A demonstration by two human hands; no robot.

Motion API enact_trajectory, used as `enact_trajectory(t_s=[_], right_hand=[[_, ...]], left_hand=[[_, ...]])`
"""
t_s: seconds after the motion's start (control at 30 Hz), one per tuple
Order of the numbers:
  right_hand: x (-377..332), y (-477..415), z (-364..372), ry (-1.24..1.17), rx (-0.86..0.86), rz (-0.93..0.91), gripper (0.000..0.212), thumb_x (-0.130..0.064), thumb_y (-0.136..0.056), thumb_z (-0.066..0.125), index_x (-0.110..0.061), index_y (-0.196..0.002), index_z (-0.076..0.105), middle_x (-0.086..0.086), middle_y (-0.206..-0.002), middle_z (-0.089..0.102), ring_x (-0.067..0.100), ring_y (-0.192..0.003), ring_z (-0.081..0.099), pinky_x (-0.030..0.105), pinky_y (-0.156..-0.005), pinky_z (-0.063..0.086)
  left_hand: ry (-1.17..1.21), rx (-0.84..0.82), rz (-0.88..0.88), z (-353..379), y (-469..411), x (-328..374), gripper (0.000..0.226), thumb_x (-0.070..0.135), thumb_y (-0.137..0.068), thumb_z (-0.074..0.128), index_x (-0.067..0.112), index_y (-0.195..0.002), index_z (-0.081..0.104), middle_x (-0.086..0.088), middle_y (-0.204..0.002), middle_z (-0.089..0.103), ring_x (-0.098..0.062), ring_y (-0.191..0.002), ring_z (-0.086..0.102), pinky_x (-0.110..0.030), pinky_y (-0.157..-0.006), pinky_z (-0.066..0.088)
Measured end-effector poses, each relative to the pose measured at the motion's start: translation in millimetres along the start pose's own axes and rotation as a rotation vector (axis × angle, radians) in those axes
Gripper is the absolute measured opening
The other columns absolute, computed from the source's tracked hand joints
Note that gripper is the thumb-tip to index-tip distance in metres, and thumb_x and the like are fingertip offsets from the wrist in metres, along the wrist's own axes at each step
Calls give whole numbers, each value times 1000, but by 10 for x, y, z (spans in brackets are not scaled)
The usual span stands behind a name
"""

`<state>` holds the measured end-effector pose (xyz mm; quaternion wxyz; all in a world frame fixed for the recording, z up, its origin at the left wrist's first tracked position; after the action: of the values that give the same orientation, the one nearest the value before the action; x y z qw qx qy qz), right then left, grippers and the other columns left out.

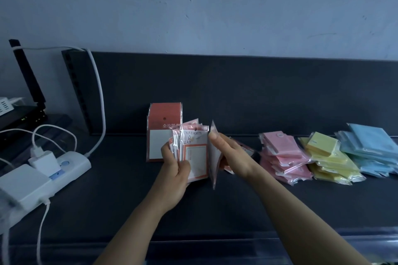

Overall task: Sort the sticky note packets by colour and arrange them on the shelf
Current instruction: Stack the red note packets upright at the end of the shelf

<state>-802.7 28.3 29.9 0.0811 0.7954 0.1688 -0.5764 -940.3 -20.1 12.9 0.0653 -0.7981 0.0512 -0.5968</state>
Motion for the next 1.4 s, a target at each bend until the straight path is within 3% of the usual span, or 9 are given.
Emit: enact_trajectory(t_s=[0.27,0.47,0.6,0.67,0.73,0.83,1.03,1.2,1.4], right_hand=[[89,-150,99,-23,-22,61,102,-86,-56,58,-21,-134,46,8,-107,66,18,-75,64,30,-68,51],[123,-142,61,-1,31,48,27,-19,-92,53,0,-108,63,14,-88,64,19,-67,59,31,-63,51],[138,-14,42,140,4,-4,27,4,-84,58,-15,-101,69,-3,-81,69,5,-60,60,19,-61,52],[179,25,55,148,-29,-1,27,0,-85,64,-23,-98,68,-5,-85,70,-1,-64,63,21,-68,55],[240,-14,-74,359,42,-20,27,-15,-86,68,-20,-113,66,-3,-108,69,4,-92,65,29,-89,52],[381,-47,-327,790,161,95,61,-39,-87,64,-13,-138,45,4,-142,46,21,-128,44,33,-106,36],[442,-46,-376,916,179,183,47,-38,-85,59,-12,-124,50,6,-119,59,24,-108,55,31,-81,44],[225,28,-426,726,307,36,20,-27,-87,48,-10,-78,51,3,-67,56,19,-56,50,30,-51,39],[-47,191,-230,386,207,-271,21,-16,-98,45,-24,-100,64,-9,-65,55,3,-53,44,19,-51,37]], left_hand=[[-39,-37,23,40,-20,-13,92,22,-75,82,41,-129,10,27,-122,48,12,-107,53,-10,-80,45],[-19,85,-18,-72,-63,-76,54,17,-94,60,20,-131,22,16,-121,54,8,-103,56,-2,-69,44],[6,195,-54,-202,-79,-83,29,20,-99,49,16,-123,32,20,-103,53,8,-87,55,-6,-64,42],[-23,182,-57,-186,-89,-76,34,16,-96,55,19,-120,30,18,-100,54,4,-82,56,-9,-63,44],[-60,162,-55,-162,-90,-78,42,14,-93,59,21,-122,28,18,-103,55,3,-86,57,-12,-64,44],[-43,197,-66,-235,-83,-115,38,13,-94,56,23,-121,31,18,-104,55,2,-90,58,-11,-64,42],[14,241,-137,-468,-51,-257,35,15,-94,58,20,-119,34,12,-108,56,-4,-96,58,-29,-78,49],[46,238,-154,-461,-35,-277,34,15,-94,57,19,-119,35,14,-105,55,-2,-94,58,-25,-73,48],[112,159,-218,-215,-113,-286,29,27,-98,51,17,-124,39,3,-111,60,-10,-95,63,-27,-71,52]])
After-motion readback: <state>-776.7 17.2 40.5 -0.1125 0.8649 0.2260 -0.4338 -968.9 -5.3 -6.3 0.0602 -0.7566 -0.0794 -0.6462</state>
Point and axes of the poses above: each hand's wrist, its own y-axis away from the middle knuckle, its own z-axis out of the palm, x = y × z, the point moved 9 cm from there along -y, towards the middle knuckle
